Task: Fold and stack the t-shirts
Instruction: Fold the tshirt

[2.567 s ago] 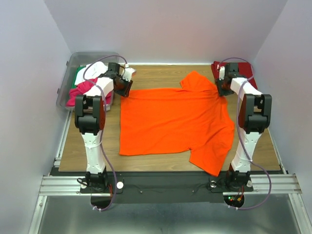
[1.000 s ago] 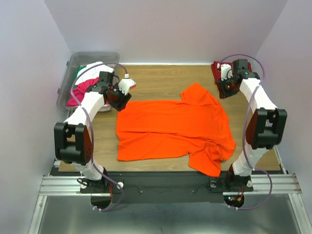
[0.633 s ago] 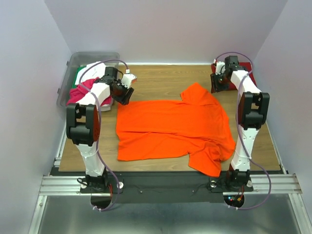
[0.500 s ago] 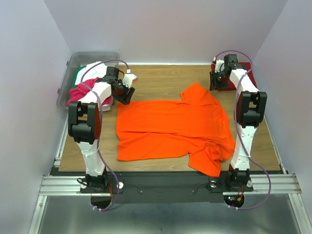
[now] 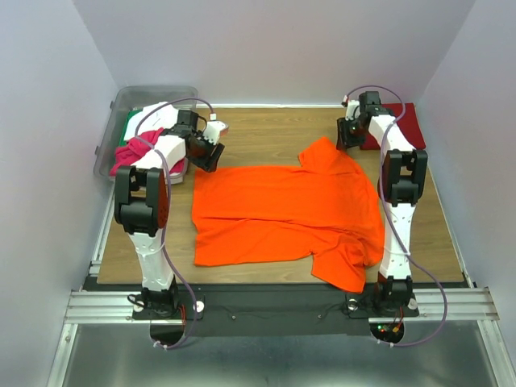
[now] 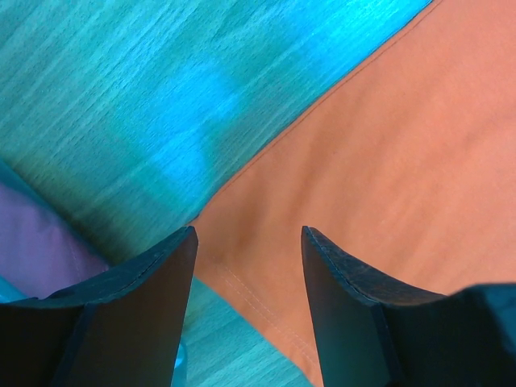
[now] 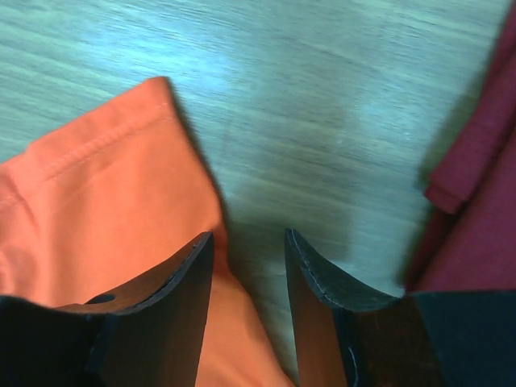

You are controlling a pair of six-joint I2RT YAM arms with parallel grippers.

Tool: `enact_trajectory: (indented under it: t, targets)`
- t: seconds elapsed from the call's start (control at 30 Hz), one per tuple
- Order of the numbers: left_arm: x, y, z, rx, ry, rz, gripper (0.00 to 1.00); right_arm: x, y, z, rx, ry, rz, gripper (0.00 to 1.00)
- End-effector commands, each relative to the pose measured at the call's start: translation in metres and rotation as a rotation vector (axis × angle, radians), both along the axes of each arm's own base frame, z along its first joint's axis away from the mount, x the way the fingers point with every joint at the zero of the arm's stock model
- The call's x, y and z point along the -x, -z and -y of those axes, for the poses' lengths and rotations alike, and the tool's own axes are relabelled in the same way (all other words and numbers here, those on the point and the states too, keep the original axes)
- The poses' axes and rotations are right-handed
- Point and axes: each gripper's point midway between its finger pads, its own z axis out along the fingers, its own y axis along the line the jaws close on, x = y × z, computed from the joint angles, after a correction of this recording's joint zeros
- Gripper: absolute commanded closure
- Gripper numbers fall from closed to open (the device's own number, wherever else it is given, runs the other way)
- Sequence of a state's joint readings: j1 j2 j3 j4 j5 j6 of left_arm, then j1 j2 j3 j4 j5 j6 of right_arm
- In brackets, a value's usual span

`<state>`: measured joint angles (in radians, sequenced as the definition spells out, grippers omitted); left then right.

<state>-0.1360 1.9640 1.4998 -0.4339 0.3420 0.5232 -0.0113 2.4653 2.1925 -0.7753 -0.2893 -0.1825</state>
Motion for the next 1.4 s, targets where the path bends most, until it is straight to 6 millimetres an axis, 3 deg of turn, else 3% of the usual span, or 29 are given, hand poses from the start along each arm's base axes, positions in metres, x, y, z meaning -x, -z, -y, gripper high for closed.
enact_trajectory:
  t: [0.0,0.1,0.6,0.7,0.97,1.17,1.37]
  targets:
    - [-0.009,-0.003,-0.003,0.001,-0.021,0.009,0.31,0.001,-0.004,-0.013,-0.046,-0.025,0.012,0.53]
    - [-0.008,0.002,-0.003,-0.001,-0.023,-0.003,0.31,0.004,-0.003,-0.014,-0.051,-0.026,0.005,0.53]
    - [-0.013,-0.004,-0.005,-0.007,-0.033,0.012,0.31,-0.006,-0.071,-0.03,-0.157,-0.038,0.122,0.54]
    - [-0.015,-0.005,-0.006,-0.009,-0.035,0.016,0.31,-0.004,-0.063,-0.029,-0.147,-0.041,0.108,0.55]
    - [-0.016,0.003,-0.008,-0.026,-0.035,-0.004,0.31,0.016,-0.009,-0.015,-0.054,-0.058,0.004,0.55]
    - [-0.015,0.01,-0.02,-0.095,-0.038,-0.012,0.31,0.031,0.01,-0.01,-0.02,-0.083,-0.04,0.6]
    - [-0.017,0.012,-0.032,-0.166,-0.045,-0.017,0.34,0.036,0.011,-0.005,0.014,-0.099,-0.041,0.9]
